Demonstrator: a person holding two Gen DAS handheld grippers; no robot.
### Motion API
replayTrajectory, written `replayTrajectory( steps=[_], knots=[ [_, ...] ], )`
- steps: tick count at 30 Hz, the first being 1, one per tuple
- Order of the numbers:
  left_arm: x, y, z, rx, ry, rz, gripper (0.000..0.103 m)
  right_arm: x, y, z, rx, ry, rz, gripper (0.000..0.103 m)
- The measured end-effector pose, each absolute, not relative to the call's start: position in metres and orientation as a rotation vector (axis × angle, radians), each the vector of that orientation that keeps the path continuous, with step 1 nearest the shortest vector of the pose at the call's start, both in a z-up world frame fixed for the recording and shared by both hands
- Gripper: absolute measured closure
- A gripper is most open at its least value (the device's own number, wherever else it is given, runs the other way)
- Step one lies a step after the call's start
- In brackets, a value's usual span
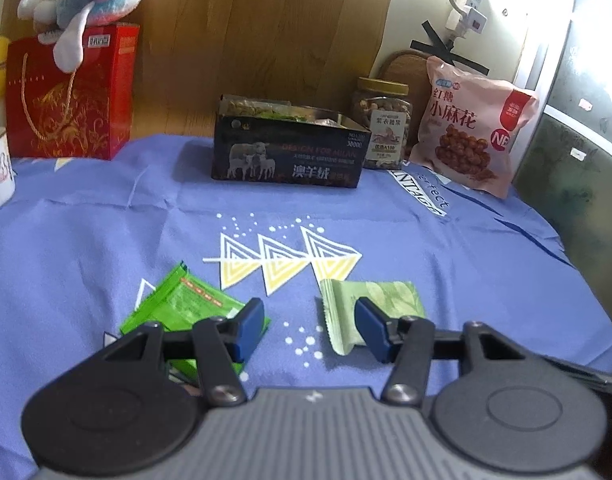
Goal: Organize snacks
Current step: 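Move the left tool to the pale green wafer packet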
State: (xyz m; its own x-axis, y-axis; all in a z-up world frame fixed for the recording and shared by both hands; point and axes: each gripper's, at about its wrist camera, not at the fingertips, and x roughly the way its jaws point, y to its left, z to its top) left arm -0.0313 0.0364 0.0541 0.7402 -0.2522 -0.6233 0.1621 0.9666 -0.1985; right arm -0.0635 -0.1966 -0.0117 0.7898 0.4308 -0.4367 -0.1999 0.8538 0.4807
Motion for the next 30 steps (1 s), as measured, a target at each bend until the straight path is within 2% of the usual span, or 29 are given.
replayTrajectory(
  steps=[21,30],
  knots=[
    [0.017,0.013,0.037,-0.129,0.779,-0.378,0.048,-0.035,-0.168,-0.005,0.222,0.57,0.396,0.058],
    [0.016,0.019,0.031,-0.159,0.795,-0.374,0.048,-0.032,-0.169,-0.008,0.233,0.568,0.391,0.058]
  ],
)
